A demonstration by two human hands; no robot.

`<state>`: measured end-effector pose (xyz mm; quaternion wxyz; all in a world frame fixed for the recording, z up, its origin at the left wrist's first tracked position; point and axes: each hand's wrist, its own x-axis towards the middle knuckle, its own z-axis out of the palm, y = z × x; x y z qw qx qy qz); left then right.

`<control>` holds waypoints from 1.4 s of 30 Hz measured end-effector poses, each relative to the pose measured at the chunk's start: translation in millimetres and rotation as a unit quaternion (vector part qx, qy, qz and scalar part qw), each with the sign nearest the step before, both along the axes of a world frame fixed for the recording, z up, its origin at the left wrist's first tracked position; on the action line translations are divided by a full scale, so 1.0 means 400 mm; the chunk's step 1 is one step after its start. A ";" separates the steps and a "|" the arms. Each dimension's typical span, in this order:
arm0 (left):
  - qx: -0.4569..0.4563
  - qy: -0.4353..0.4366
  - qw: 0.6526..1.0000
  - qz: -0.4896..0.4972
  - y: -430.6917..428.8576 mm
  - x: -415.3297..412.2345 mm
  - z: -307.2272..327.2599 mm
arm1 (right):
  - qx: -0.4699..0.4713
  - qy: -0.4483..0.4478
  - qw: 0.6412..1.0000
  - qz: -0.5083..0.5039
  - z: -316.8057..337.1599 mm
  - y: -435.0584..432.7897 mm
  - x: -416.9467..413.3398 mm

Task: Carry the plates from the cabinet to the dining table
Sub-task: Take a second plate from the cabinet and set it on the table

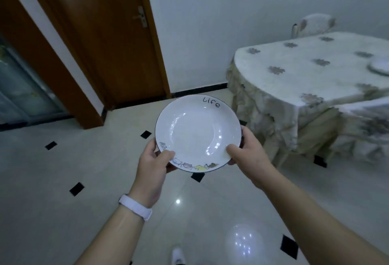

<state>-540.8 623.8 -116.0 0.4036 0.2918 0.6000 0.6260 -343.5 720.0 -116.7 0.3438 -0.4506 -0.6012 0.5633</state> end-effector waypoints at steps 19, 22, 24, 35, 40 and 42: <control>-0.005 -0.041 0.975 -0.219 0.629 -0.116 -0.041 | 0.000 -0.042 0.972 -0.229 -0.013 0.402 -0.067; -0.003 -0.054 0.967 -0.248 0.719 -0.155 -0.036 | 0.005 -0.034 0.965 -0.261 -0.009 0.453 -0.108; -0.002 -0.059 0.961 -0.270 0.770 -0.164 -0.036 | 0.001 -0.032 0.958 -0.284 -0.017 0.473 -0.116; -0.013 -0.038 0.925 -0.379 0.983 -0.077 -0.030 | -0.004 -0.040 0.924 -0.379 -0.002 0.576 -0.052; -0.030 -0.029 0.920 -0.389 1.092 -0.048 -0.054 | -0.010 -0.030 0.923 -0.382 -0.024 0.687 -0.023; -0.041 -0.019 0.921 -0.386 1.145 -0.037 -0.066 | -0.019 -0.018 0.925 -0.379 -0.040 0.745 -0.011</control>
